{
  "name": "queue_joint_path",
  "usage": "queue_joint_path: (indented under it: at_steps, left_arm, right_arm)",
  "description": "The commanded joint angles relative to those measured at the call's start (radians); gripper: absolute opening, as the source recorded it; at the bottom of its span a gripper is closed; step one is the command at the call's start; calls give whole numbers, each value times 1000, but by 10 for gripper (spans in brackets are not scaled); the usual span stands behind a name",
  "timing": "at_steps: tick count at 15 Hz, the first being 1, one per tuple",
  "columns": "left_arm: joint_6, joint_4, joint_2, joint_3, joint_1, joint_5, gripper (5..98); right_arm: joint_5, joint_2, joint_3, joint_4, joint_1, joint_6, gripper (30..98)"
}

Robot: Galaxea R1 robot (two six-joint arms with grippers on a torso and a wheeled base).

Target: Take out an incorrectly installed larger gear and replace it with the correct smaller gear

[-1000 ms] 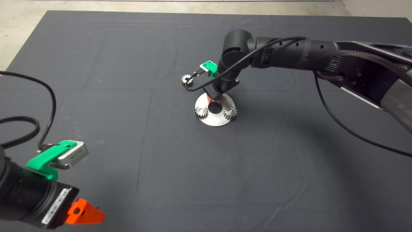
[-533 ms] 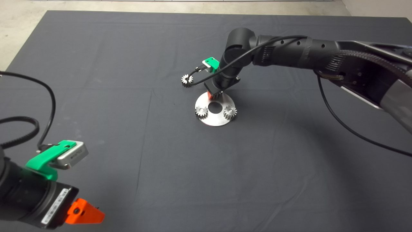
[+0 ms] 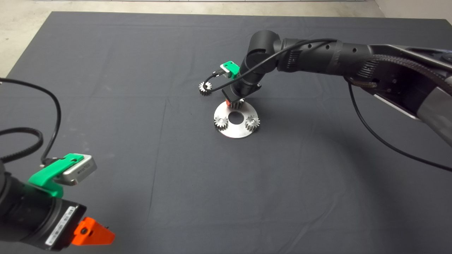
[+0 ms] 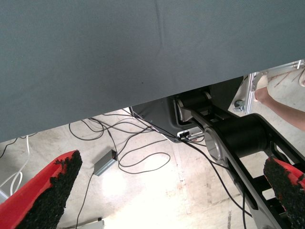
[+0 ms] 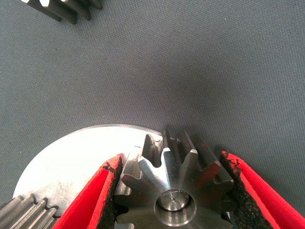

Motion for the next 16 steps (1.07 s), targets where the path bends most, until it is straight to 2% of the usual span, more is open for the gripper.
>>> queue_joint_path:
  at_steps: [1, 5, 8, 16]
  left_arm:
    - [-2, -16, -2, 19, -9, 2, 983]
    - [-2, -16, -2, 19, -9, 1, 983]
    - [-2, -16, -1, 19, -9, 1, 983]
    - [-2, -16, -2, 19, -9, 1, 983]
  right_arm:
    - [2, 6, 8, 2, 22, 7, 529]
    - [-6, 7, 9, 3, 22, 20, 522]
    - [-33, 6, 32, 4, 23, 20, 516]
    - [-60, 1, 52, 9, 57, 21, 514]
